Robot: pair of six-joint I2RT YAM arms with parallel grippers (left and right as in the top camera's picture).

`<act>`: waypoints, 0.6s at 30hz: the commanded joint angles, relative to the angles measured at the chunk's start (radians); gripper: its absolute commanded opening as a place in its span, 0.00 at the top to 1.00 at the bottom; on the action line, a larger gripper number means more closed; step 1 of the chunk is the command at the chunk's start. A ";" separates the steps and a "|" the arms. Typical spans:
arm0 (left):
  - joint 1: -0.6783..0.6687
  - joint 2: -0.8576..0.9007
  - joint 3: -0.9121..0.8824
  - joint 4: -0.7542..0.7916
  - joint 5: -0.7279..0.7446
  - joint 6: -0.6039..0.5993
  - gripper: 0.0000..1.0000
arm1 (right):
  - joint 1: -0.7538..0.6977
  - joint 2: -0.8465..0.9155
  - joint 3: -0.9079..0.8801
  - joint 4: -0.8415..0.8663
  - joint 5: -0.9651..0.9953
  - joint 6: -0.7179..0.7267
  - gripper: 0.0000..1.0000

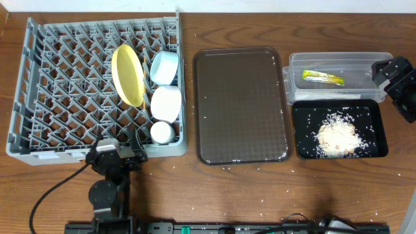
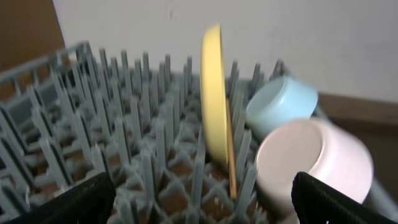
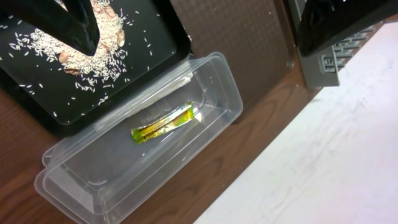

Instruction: Sort waste into correct bins and load items into the dishwasher

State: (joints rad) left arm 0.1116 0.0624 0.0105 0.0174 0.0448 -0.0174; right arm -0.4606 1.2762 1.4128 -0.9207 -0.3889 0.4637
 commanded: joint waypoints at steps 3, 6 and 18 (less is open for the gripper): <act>0.006 -0.031 -0.006 -0.089 -0.013 0.021 0.09 | -0.004 0.002 0.014 -0.001 -0.003 0.003 0.01; 0.005 -0.062 -0.006 -0.087 -0.012 0.029 0.09 | -0.004 0.002 0.014 -0.001 -0.003 0.003 0.01; 0.005 -0.047 -0.006 -0.085 -0.012 0.028 0.09 | -0.004 0.002 0.014 -0.001 -0.003 0.003 0.01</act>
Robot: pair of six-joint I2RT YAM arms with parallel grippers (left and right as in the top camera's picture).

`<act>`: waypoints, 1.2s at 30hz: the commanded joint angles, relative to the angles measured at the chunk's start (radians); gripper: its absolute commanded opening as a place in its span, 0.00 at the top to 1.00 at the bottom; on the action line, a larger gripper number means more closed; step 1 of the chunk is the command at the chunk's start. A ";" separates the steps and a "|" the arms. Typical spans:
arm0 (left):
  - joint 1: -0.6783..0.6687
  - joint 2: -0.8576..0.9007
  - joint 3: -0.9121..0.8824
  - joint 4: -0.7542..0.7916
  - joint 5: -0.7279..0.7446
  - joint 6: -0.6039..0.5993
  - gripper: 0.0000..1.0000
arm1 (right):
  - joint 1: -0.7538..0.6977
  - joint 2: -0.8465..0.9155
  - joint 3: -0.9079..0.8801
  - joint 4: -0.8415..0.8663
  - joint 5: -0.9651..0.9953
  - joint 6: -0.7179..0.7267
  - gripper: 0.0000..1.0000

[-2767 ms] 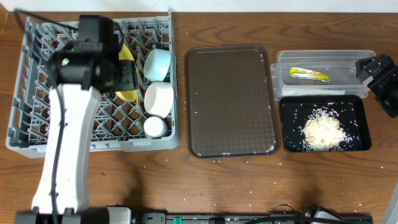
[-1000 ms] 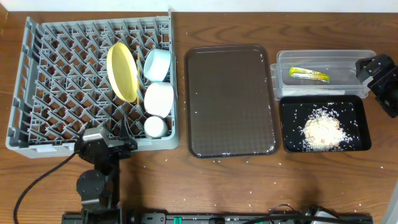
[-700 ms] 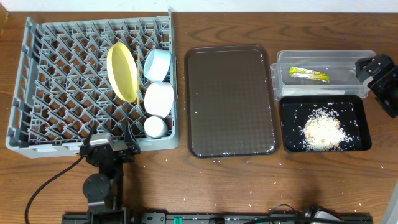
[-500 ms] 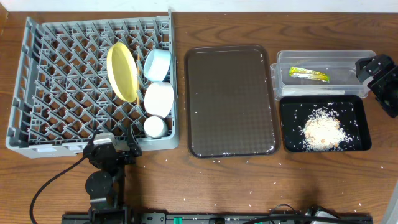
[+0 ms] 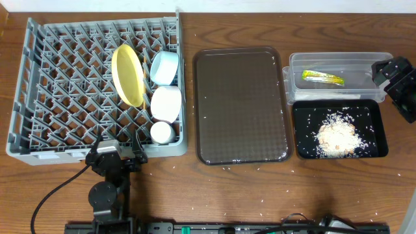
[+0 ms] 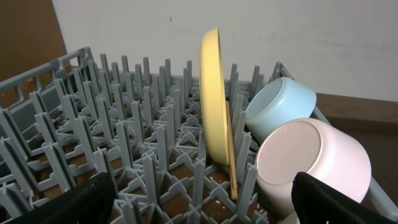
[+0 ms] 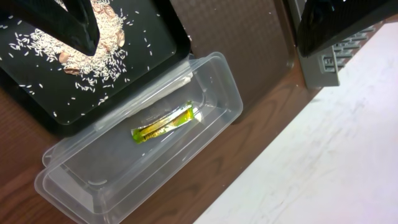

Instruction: Sort waste into correct bins and load items into the dishwasher

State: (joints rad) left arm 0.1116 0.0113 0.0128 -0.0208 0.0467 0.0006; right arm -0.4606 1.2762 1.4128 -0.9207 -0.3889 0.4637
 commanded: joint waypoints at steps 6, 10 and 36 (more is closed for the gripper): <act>0.005 0.008 -0.009 -0.047 -0.014 0.010 0.09 | -0.004 0.002 0.014 -0.001 -0.003 0.003 0.01; 0.005 0.008 -0.009 -0.047 -0.014 0.010 0.09 | -0.004 0.002 0.014 -0.001 -0.003 0.003 0.01; 0.005 0.008 -0.009 -0.047 -0.014 0.010 0.09 | 0.495 -0.592 -0.910 0.871 0.197 -0.712 0.01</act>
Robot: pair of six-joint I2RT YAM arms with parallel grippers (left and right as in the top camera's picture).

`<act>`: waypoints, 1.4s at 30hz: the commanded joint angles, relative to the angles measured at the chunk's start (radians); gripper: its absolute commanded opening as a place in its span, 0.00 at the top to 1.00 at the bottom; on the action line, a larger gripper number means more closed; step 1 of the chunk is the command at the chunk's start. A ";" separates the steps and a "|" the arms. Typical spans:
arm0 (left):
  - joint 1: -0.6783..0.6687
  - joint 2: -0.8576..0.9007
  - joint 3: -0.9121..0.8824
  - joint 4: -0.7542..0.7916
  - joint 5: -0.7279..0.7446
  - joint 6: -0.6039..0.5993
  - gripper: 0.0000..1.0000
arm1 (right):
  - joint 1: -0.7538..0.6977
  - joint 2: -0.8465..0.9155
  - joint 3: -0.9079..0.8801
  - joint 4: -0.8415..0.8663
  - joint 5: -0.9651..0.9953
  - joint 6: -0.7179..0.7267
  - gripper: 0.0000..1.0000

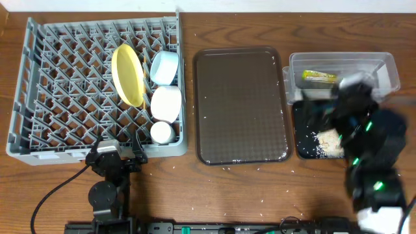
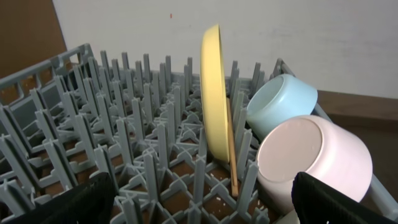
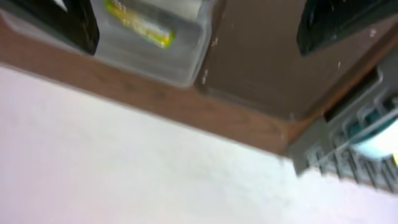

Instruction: Sort waste into correct bins and load items into the dishwasher

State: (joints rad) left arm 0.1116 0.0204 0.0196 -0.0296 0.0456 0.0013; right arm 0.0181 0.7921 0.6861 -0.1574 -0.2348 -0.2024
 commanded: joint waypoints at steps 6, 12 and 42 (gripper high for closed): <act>0.005 -0.001 -0.016 -0.038 -0.013 0.010 0.09 | 0.027 -0.404 -0.515 0.270 0.055 -0.012 0.01; 0.005 -0.001 -0.016 -0.038 -0.013 0.010 0.09 | 0.057 -0.581 -0.648 0.267 0.097 -0.012 0.01; 0.005 -0.001 -0.016 -0.038 -0.013 0.010 0.09 | 0.070 -0.781 -0.681 0.094 0.103 0.007 0.01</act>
